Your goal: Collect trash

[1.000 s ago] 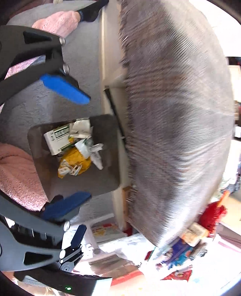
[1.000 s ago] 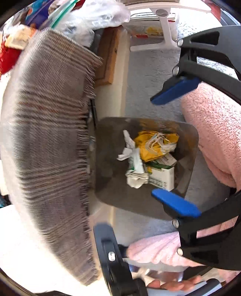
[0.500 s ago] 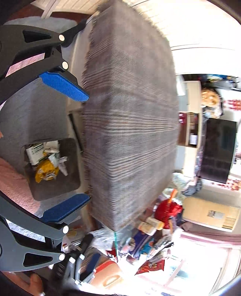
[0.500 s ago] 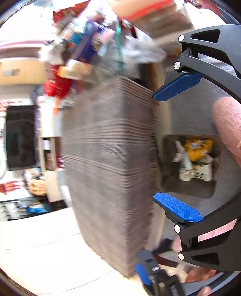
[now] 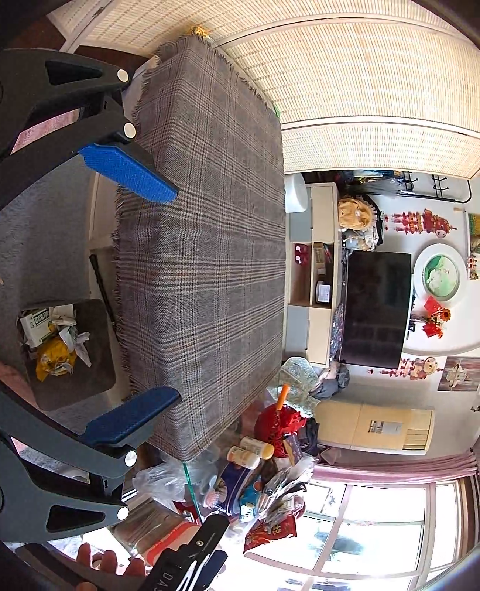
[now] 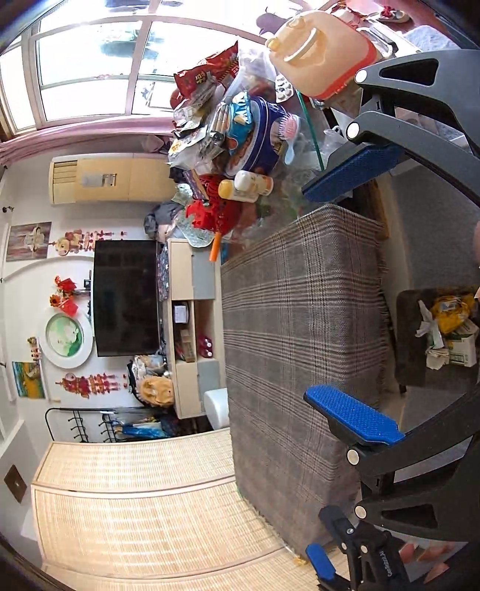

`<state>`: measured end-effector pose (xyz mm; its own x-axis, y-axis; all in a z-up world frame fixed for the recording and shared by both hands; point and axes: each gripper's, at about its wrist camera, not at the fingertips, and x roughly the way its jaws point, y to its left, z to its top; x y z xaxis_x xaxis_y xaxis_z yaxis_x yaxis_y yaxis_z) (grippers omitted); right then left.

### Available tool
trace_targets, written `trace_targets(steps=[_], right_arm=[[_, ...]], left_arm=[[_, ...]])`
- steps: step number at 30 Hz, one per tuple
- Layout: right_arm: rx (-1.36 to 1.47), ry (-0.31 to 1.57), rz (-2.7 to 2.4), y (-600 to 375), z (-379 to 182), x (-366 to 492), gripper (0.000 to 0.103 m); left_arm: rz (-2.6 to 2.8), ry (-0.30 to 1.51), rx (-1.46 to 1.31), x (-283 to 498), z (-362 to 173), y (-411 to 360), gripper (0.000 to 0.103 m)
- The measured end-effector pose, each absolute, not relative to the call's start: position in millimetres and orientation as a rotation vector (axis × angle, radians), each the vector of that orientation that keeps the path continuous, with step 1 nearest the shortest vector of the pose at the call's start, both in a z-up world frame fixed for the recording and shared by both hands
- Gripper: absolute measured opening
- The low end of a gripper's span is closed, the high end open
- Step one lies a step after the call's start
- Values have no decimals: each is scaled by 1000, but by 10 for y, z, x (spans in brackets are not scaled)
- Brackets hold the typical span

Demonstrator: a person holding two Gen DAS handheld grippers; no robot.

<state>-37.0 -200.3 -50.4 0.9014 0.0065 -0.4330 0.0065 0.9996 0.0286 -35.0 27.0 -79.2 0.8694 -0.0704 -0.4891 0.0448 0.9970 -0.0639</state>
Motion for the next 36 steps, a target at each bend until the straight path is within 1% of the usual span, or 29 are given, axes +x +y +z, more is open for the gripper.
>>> trace_targets(steps=[9, 36], right_arm=[[28, 433, -13, -1981, -439, -519, 100], [16, 437, -7, -1889, -385, -526, 100]], left_arm=[[-49, 460, -37, -523, -598, 260, 95], [-48, 449, -40, -564, -553, 257, 95]])
